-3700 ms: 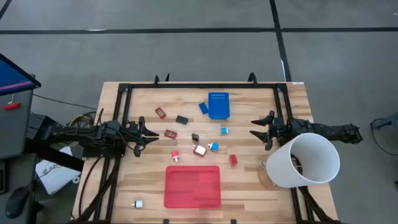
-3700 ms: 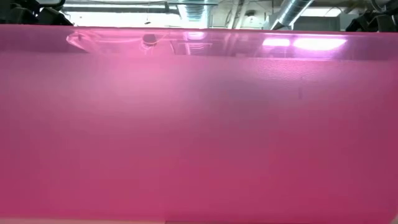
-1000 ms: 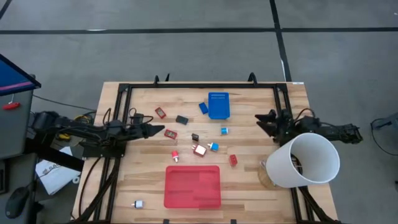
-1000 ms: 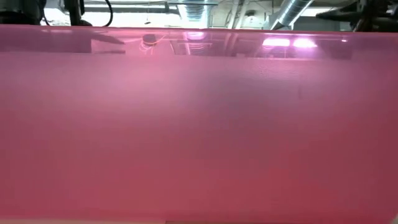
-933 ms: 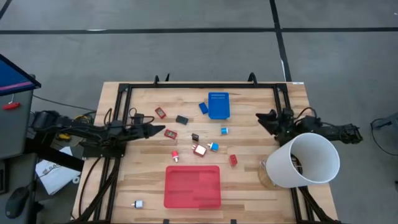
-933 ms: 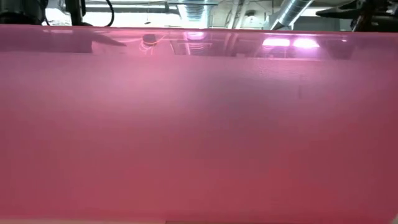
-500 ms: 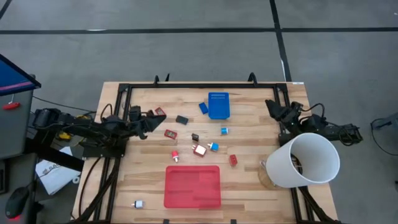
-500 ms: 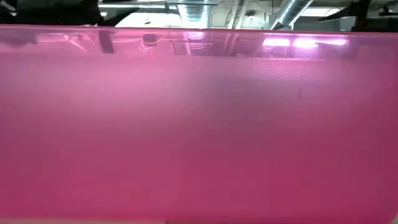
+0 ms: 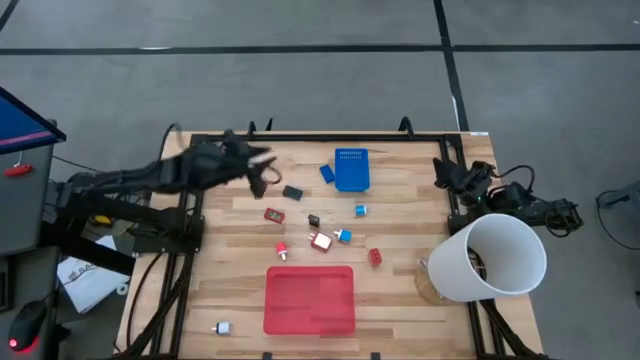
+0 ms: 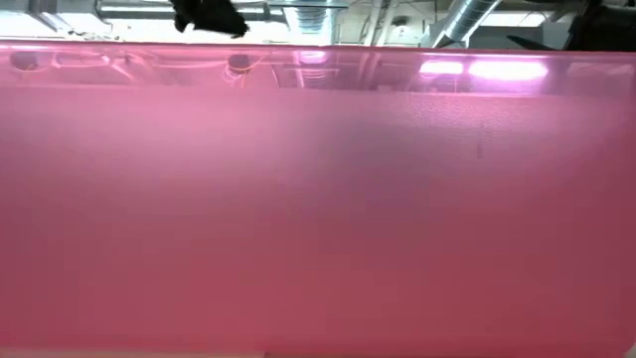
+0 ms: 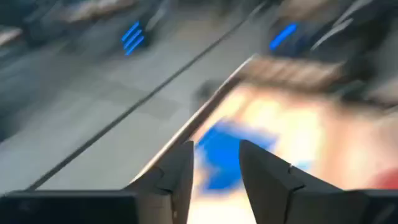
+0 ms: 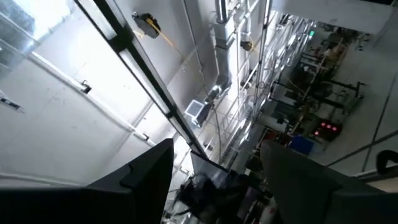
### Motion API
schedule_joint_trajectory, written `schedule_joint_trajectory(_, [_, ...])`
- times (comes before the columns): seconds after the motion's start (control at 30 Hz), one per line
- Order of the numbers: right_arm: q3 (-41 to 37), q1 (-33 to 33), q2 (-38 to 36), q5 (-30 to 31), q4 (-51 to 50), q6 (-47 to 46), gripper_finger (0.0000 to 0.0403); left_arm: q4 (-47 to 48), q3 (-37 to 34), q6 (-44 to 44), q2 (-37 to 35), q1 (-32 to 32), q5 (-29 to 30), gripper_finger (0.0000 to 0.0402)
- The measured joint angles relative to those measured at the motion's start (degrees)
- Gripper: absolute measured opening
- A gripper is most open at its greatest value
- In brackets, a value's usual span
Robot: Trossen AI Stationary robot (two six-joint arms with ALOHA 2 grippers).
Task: Pick & Place Office items
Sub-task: Put the top red digital clock into the blue bin
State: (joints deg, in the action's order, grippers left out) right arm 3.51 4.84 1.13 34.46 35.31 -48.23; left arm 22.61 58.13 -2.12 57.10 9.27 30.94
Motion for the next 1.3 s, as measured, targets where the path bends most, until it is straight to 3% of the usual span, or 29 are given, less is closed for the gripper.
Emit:
schedule_joint_trajectory(0.07, [0.0, 0.0, 0.0, -0.7, -0.1, -0.2, 0.0235, 10.4, 6.4, -7.8, 3.4, 3.1, 5.0, 0.0152])
schedule_joint_trajectory(0.13, [0.0, 0.0, 0.0, -1.5, -0.1, -1.3, 0.0235, 20.3, 11.5, -19.2, 6.6, 6.9, 5.1, 0.0169])
schedule_joint_trajectory(0.27, [0.0, 0.0, 0.0, -3.6, -0.1, -4.4, 0.0235, 38.5, 16.3, -37.2, 12.3, 14.7, -3.7, 0.0197])
schedule_joint_trajectory(0.37, [0.0, 0.0, 0.0, -5.4, -0.1, -5.5, 0.0235, 43.6, 14.3, -43.4, 15.4, 19.0, -8.7, 0.0211])
schedule_joint_trajectory(0.53, [0.0, 0.0, 0.0, -6.8, -0.1, -5.8, 0.0235, 39.3, 6.8, -58.5, 17.6, 21.8, -15.9, 0.0236])
schedule_joint_trajectory(0.8, [0.0, 0.0, 0.0, -8.9, -0.1, -5.8, 0.0235, 22.6, -6.4, -81.2, 16.9, 20.6, -17.7, 0.0251])
schedule_joint_trajectory(1.07, [0.0, 0.0, 0.0, -7.5, 0.4, -5.8, 0.0235, 5.5, -18.1, -92.9, 16.9, 22.6, -14.9, 0.0251])
schedule_joint_trajectory(1.3, [0.1, 0.0, 0.0, -5.9, 6.1, -3.7, 0.0235, 1.0, -20.3, -89.8, 16.9, 24.9, -16.5, 0.0251])
